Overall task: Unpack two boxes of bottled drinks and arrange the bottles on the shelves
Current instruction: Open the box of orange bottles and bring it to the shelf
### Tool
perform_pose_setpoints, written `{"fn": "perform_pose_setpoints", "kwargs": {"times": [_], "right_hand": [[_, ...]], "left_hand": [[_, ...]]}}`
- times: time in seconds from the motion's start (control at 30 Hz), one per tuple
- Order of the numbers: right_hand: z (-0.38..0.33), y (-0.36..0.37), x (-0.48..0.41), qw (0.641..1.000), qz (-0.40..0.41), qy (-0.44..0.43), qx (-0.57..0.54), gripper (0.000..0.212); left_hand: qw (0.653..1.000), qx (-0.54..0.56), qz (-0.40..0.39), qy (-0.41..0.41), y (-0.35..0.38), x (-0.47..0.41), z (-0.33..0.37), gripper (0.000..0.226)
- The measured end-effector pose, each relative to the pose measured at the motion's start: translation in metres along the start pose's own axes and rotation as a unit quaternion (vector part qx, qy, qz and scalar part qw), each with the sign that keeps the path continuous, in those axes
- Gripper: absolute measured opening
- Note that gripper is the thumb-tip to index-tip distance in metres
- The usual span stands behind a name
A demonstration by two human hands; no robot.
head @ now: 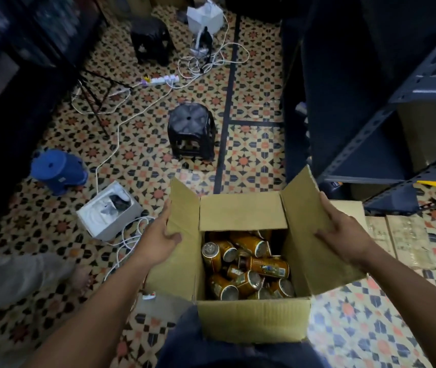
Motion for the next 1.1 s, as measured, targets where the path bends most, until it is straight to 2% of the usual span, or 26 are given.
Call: {"fn": "perform_pose_setpoints", "kwargs": {"times": [0.17, 0.43, 0.67, 0.8, 0.93, 1.1], "right_hand": [[-0.053, -0.004, -0.050, 0.998, 0.051, -0.018, -0.009, 0.093], [-0.116, -0.039, -0.163, 0.995, 0.084, -0.055, 0.003, 0.093], [-0.108, -0.053, -0.280, 0.997, 0.069, -0.036, -0.011, 0.092], [-0.101, -0.074, -0.345, 0.999, 0.039, 0.000, -0.011, 0.093], [-0.097, -0.109, -0.392, 0.999, 0.041, 0.018, -0.016, 0.095], [-0.093, -0.142, -0.424, 0.996, 0.080, 0.041, -0.010, 0.093]], "left_hand": [[0.999, -0.002, 0.037, 0.038, -0.068, -0.036, 0.026, 0.097], [0.995, -0.004, 0.076, 0.058, -0.158, -0.113, 0.089, 0.096], [0.997, 0.007, 0.039, 0.067, -0.185, -0.224, 0.143, 0.097], [0.999, -0.010, 0.022, 0.044, -0.188, -0.278, 0.197, 0.096], [0.998, -0.030, 0.025, 0.057, -0.194, -0.321, 0.246, 0.092], [0.995, -0.061, 0.016, 0.081, -0.198, -0.379, 0.299, 0.096]]}}
Point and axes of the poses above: each hand's wrist, its own x-axis away from the middle knuckle, its own y-axis out of the palm, z = x × y, the point moved 8 cm from there along -x, towards the middle knuckle, and after that the axes turned 13 degrees about -y, right-handed, at the moved point
